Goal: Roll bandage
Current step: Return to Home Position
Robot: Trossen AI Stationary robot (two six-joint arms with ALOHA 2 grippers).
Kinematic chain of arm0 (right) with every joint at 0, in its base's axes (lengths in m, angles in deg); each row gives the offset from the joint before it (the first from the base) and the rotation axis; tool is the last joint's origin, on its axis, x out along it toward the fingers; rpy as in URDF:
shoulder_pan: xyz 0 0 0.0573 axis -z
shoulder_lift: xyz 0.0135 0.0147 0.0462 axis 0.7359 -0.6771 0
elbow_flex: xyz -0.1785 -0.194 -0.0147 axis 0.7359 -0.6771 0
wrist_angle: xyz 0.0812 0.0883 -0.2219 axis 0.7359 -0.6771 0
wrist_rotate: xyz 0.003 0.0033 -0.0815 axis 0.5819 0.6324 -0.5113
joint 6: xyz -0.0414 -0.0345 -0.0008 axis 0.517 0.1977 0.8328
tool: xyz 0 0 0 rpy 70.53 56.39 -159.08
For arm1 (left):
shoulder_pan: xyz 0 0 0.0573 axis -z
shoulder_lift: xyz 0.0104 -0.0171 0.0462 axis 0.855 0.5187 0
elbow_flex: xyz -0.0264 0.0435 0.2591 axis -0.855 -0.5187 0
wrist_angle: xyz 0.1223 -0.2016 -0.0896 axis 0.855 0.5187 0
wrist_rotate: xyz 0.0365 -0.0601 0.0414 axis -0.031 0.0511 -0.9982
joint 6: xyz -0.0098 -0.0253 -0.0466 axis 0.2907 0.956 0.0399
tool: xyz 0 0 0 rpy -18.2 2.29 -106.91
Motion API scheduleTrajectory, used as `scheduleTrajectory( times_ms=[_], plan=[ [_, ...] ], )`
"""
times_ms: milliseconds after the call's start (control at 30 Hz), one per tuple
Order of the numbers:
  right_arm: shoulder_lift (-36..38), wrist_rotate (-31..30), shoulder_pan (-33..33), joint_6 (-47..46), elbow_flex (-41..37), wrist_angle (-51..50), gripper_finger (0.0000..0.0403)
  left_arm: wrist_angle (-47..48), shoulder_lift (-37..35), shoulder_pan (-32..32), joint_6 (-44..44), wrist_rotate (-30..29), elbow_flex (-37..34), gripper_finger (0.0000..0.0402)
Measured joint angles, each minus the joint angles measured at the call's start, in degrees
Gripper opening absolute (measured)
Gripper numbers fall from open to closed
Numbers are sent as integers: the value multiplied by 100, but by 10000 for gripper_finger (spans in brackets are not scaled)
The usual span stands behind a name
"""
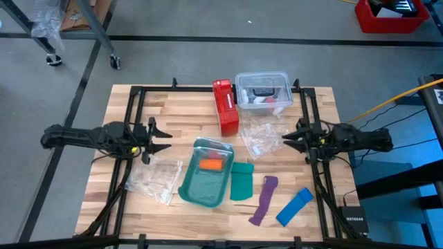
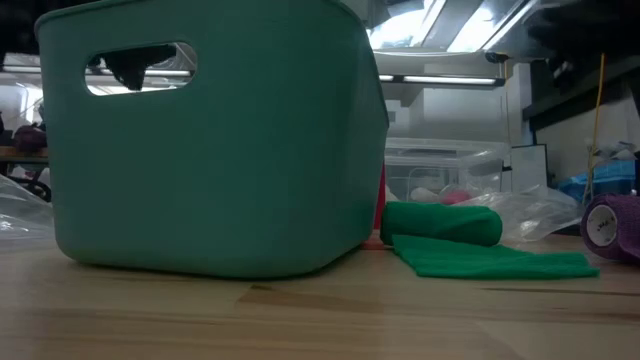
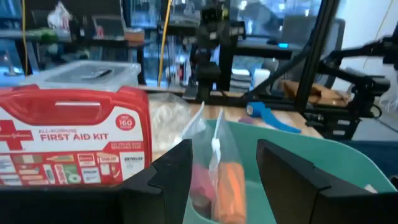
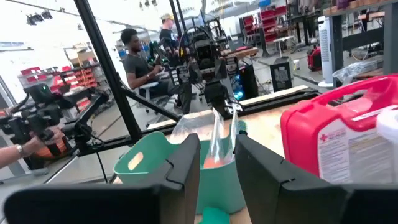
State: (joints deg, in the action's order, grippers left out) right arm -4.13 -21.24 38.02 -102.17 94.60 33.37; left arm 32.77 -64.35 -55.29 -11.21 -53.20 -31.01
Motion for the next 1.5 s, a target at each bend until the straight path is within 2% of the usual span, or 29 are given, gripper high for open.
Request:
scheduleTrajectory(
  times_ms=[233, 400, 567, 833, 1100, 1367, 1500],
  plan=[
    [37, 4, 0, -19, -1098, 1184, 104, -577, -139, -2, 4, -1, -727, 170],
    [35, 4, 0, -20, -1454, 1557, 104, -844, -147, -2, 86, -1, -1040, 170],
    [35, 4, 0, -19, -1531, 1535, 104, -1103, -143, -15, -22, -11, -1275, 170],
    [33, -100, 0, 206, -1537, 1405, 104, -905, -143, -13, 14, -46, -1275, 170],
    [35, -140, 0, 219, -1541, 1407, 104, -307, -123, -13, 1164, -55, -1275, 170],
    [35, -103, 0, 219, -1546, 1402, 104, -352, -105, -16, 396, -304, -1275, 170],
    [35, -103, 0, 219, -1548, 1400, 104, -352, -105, -15, 281, -304, -1275, 170]
  ],
)
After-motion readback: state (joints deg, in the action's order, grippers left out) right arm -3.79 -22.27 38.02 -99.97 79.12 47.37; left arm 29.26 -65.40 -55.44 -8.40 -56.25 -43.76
